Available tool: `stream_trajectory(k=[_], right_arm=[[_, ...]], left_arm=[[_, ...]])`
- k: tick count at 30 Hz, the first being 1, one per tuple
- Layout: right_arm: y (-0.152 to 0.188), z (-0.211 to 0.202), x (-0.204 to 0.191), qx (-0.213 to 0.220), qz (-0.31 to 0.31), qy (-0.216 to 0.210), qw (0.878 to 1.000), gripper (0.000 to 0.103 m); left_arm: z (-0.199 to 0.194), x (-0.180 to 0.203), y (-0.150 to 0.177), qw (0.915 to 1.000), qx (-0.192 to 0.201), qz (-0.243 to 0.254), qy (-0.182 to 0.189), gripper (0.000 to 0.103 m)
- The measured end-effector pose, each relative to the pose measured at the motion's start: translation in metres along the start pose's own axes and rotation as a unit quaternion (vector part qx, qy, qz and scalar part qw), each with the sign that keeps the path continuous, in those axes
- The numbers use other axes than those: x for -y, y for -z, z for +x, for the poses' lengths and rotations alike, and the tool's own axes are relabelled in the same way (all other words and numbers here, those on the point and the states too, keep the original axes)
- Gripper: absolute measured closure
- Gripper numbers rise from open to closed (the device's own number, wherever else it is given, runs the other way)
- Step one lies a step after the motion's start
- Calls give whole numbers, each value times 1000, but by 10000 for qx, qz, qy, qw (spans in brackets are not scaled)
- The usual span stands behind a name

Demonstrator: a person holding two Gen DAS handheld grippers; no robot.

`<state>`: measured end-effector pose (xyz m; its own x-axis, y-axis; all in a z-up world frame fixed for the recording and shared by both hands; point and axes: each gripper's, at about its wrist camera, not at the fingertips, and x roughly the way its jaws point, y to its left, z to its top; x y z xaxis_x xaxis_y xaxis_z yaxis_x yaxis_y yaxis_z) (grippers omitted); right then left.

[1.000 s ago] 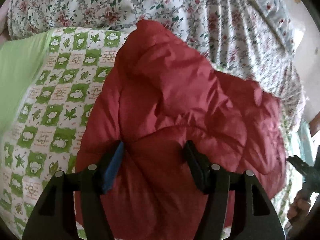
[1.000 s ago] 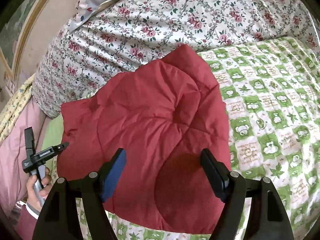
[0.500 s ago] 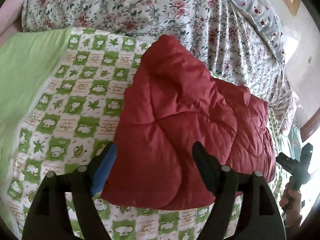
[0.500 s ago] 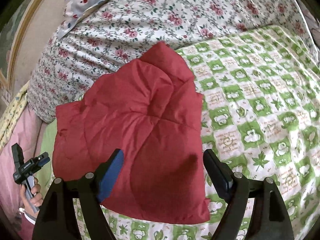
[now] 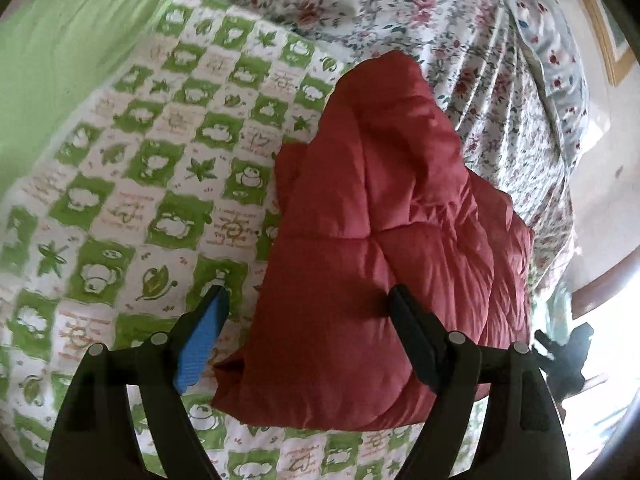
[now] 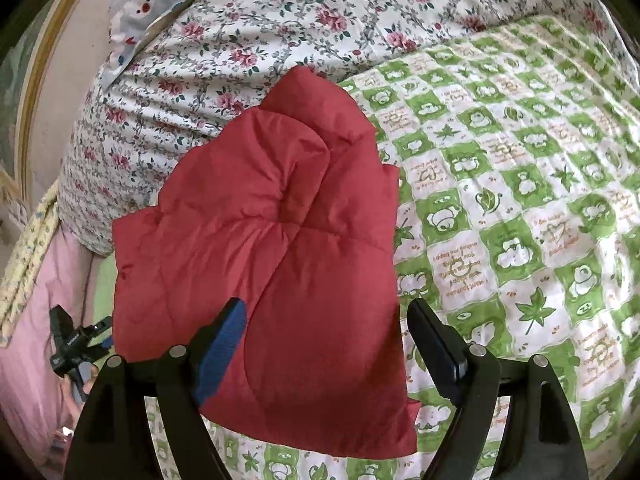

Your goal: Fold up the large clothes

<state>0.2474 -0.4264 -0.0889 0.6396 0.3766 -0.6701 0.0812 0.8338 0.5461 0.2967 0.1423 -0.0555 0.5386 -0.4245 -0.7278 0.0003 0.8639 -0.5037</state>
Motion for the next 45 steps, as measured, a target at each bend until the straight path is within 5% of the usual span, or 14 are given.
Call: stream_trajectory(k=[22, 26, 29, 36, 45], right_arm=[[-32, 66, 13, -398, 883, -637, 9933, 14], [-30, 67, 12, -452, 843, -722, 9928, 22], [-29, 64, 11, -487, 790, -777, 9927, 33], [-26, 47, 2, -355, 622, -733, 9947, 54], [-14, 9, -15, -320, 473, -942, 9939, 64]], left_arm=[[45, 1, -25, 9978, -243, -442, 431, 16], [47, 16, -21, 9981, -240, -155, 553, 20], [43, 35, -17, 9990, -140, 314, 271, 30], [20, 47, -13, 9983, 40, 526, 255, 53], [-24, 57, 4, 9957, 336, 760, 410, 62]])
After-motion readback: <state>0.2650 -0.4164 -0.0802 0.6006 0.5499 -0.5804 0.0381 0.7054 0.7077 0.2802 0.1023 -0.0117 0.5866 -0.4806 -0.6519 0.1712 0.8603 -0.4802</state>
